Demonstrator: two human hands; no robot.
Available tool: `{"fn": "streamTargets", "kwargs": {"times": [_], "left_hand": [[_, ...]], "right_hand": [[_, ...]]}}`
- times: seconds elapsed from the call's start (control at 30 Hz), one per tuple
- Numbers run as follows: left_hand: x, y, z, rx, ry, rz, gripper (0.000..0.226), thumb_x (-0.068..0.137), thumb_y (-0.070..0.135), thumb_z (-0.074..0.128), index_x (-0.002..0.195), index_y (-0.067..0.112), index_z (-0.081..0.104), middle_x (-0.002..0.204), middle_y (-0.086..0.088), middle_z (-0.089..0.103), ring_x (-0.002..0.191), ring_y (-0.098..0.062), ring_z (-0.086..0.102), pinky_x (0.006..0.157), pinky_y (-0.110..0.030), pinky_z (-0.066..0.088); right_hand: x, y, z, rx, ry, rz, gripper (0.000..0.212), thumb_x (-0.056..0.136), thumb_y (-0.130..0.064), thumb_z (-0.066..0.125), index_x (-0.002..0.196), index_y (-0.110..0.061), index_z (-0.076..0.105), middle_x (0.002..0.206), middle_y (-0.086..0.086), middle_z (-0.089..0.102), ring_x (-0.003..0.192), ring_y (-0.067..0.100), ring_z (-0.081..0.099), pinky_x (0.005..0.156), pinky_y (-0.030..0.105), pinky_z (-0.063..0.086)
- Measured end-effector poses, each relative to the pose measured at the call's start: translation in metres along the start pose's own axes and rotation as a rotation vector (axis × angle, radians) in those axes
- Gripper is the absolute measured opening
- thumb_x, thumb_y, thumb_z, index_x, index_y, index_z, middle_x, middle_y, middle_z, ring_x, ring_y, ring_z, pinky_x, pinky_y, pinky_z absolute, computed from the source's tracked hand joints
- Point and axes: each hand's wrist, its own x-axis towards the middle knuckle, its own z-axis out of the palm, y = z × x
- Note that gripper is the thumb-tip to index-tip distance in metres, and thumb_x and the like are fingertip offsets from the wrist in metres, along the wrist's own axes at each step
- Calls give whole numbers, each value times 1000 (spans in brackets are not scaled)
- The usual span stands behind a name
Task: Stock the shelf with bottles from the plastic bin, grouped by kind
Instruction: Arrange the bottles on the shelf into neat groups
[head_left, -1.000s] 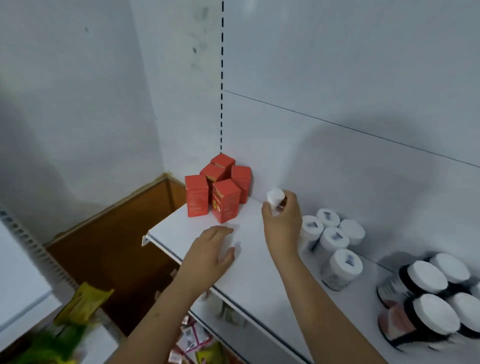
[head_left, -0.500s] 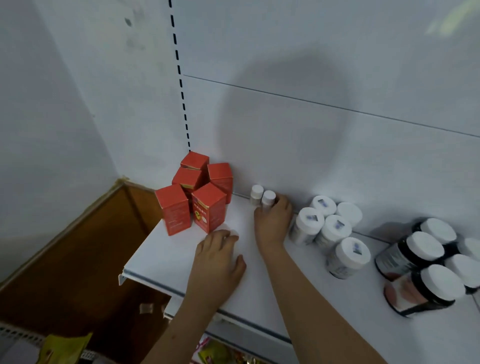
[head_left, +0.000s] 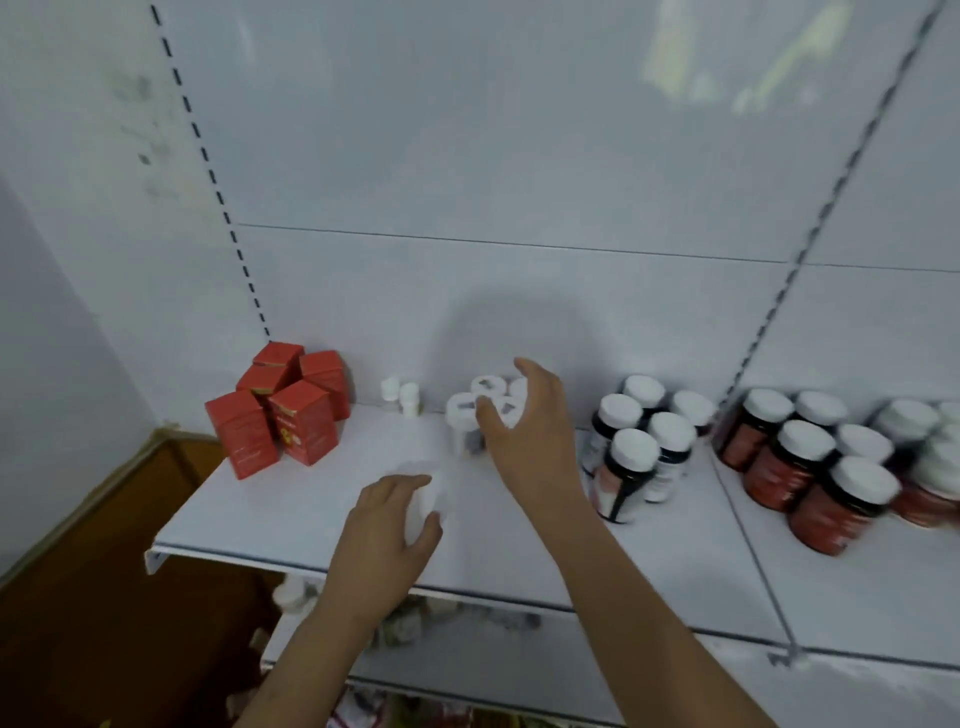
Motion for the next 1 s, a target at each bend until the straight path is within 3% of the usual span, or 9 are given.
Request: {"fn": "streamTargets", "kwargs": {"times": [0.1,0.2,0.3,0.47,0.63,0.8,0.93,1.0], "left_hand": [[-21,62,22,-62,-8,104,42,93,40,59,133,27,55,128,13,54,120,-6,47,99,-23,39],[-49,134,57,-100,-64,175,42,94,38,58,135,29,51,130,17,50,121,-3,45,101,-23,40],[-78,205,100,-148,-156,303,43,94,41,55,136,34,47,130,20,46,121,1,42,102,-20,37],[-126,308,170,-220,-337,473,43,91,45,54,133,37,49,123,23,47,115,4,45,95,-16,38],[-160,408,241,-214,-519,685,50,87,53,46,134,34,49,128,19,49,118,-2,46,99,-21,39],[-198,501,319,-230,-725,899,62,83,62,35,139,37,45,133,22,44,121,1,43,99,-18,37],[-225,578,389,-237,-842,1036,55,86,59,40,136,38,45,130,20,45,118,-2,47,96,-23,43],[-234,617,429,-248,-891,1093,53,87,59,42,136,37,46,130,20,46,118,-3,48,97,-25,44]], "right_hand": [[-14,15,-74,-36,45,-22,52,92,-30,65,139,-16,47,139,1,47,126,12,43,94,9,27],[-44,37,-154,-86,102,-12,50,93,-34,63,137,-19,48,135,-5,49,123,8,44,93,5,27],[-79,65,-238,-130,144,0,54,94,-40,61,141,-22,45,138,-9,48,127,5,43,104,17,32],[-141,112,-370,-306,237,110,62,95,-51,53,147,-21,39,146,-5,44,133,10,41,110,27,34],[-207,155,-498,-387,392,265,63,96,-52,51,150,-24,34,149,-9,39,136,6,36,106,20,29],[-277,199,-616,-537,556,433,64,95,-51,52,149,-21,36,149,-6,42,138,10,35,109,25,31],[-319,238,-705,-663,623,587,64,96,-50,51,148,-18,37,148,-5,43,139,11,35,103,10,21],[-331,260,-747,-716,650,638,63,96,-50,52,148,-18,37,148,-4,43,139,12,34,106,11,21]]}}
